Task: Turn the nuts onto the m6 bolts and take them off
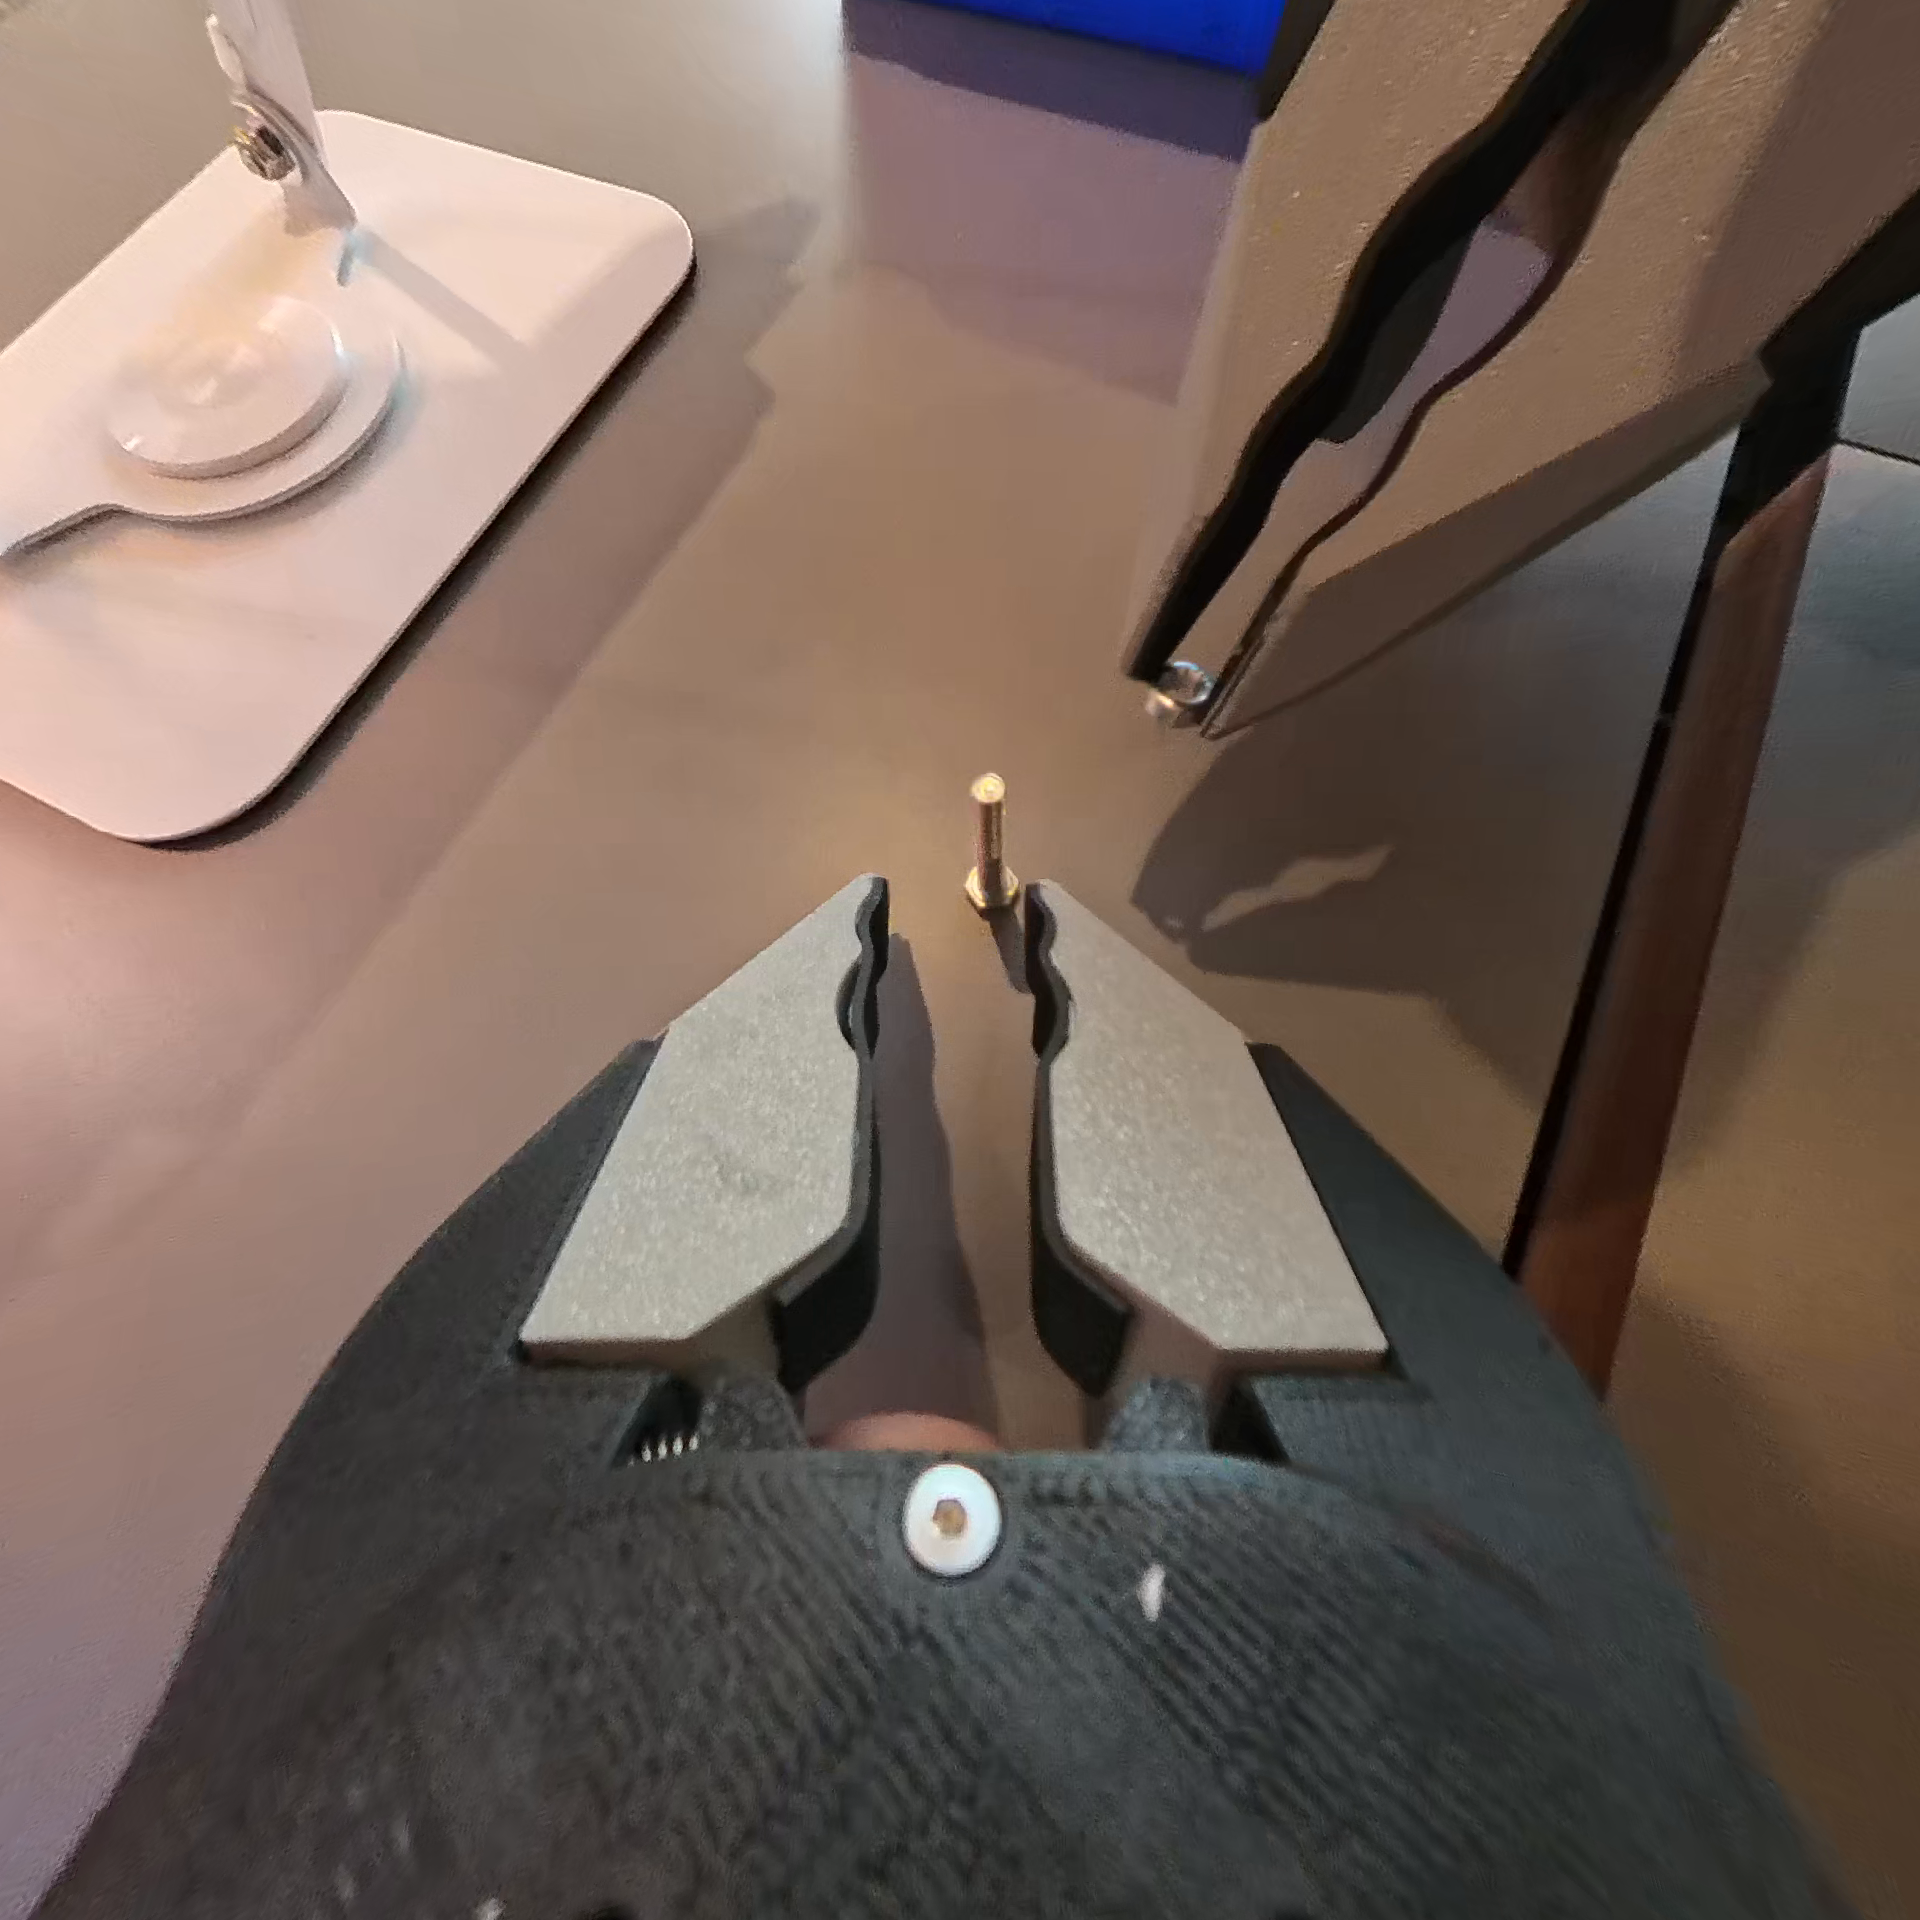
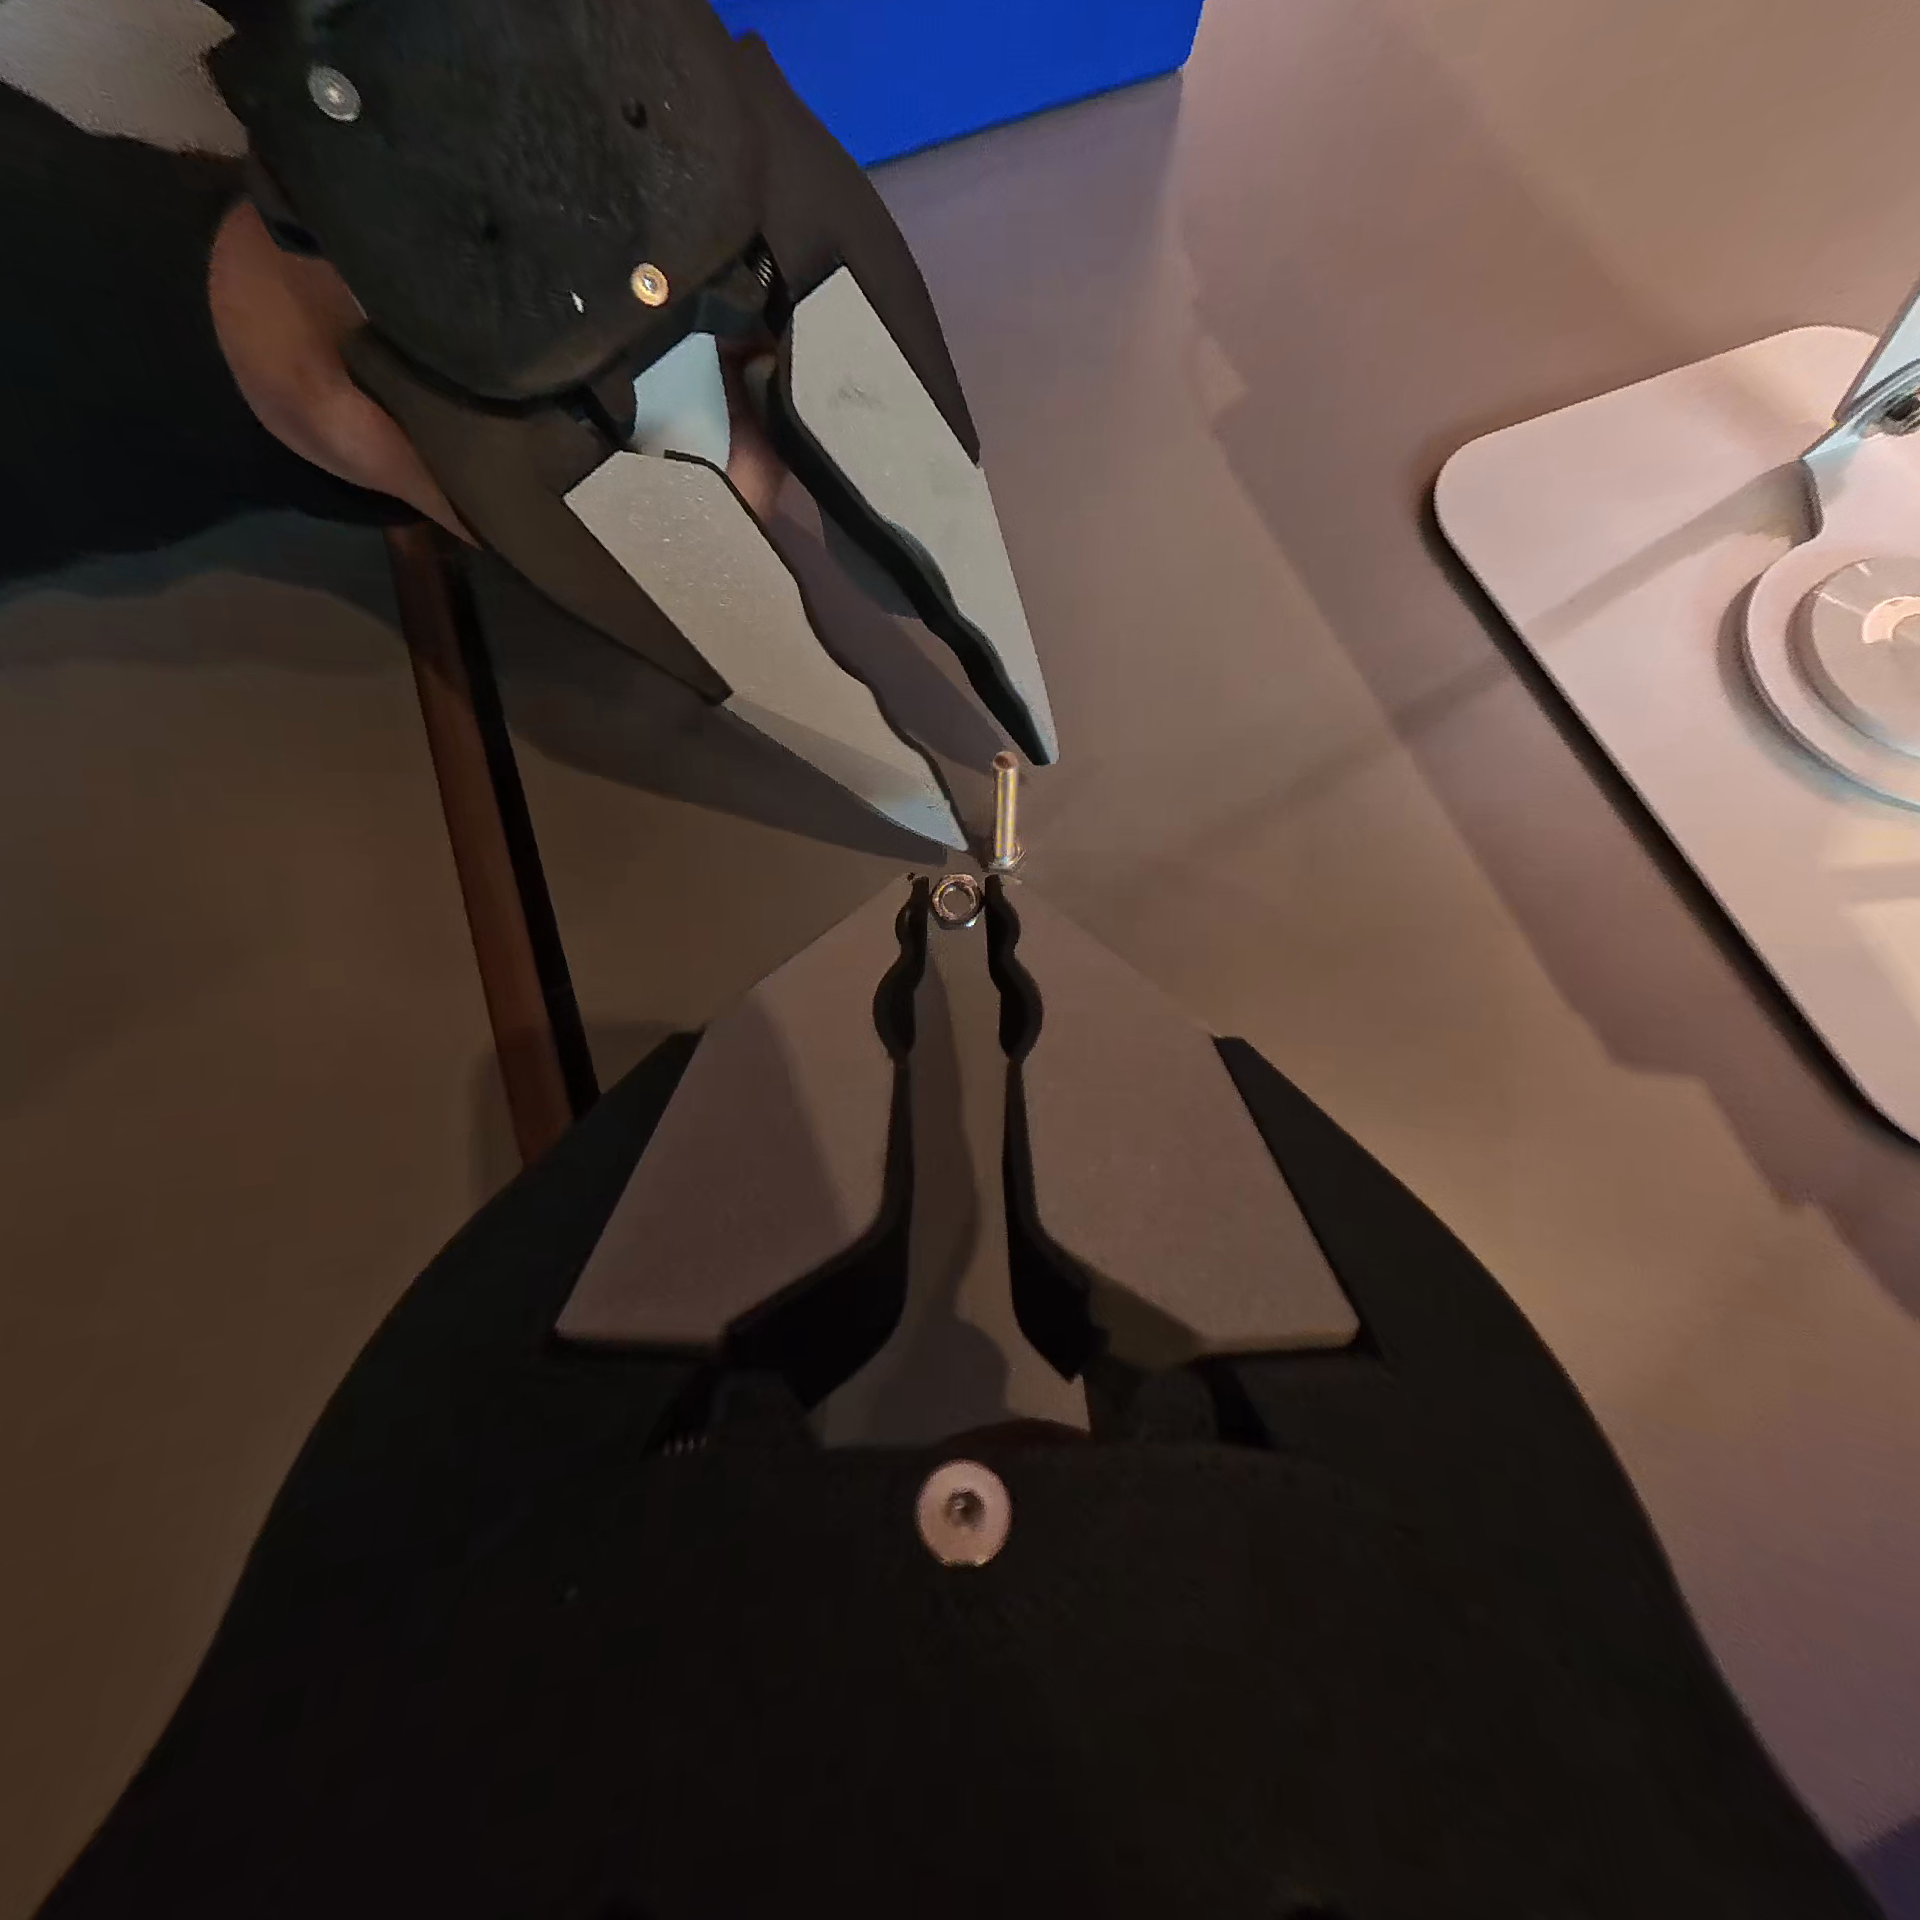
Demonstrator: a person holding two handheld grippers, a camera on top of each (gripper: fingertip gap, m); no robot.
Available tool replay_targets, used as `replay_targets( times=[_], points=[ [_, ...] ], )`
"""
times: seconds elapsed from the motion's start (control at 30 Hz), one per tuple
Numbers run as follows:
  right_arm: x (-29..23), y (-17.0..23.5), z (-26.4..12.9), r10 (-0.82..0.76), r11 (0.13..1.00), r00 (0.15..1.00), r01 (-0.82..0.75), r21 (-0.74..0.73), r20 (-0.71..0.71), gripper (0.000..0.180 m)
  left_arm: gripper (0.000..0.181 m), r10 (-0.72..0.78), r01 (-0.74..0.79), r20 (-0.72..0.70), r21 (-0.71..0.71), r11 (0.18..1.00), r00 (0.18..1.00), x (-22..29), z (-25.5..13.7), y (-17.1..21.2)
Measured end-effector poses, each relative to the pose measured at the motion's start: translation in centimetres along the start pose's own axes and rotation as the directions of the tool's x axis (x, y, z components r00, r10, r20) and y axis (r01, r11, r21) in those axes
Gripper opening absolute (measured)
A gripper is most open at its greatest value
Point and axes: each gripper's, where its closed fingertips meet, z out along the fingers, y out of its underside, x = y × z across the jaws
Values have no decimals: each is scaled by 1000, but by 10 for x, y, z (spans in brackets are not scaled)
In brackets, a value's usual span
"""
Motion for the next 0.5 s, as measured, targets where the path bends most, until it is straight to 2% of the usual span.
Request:
replay_targets(
  times=[0.17,0.5],
  points=[
    [1,-4,-6,-1,1000,1000,1,21,-5,7,23,-40,42,-37,30,999,998,-1,2,-7],
    [1,-10,-12,-2,999,1000,2,52,-5,7,20,-42,41,-64,-18,999,997,4,9,-3]
  ],
)
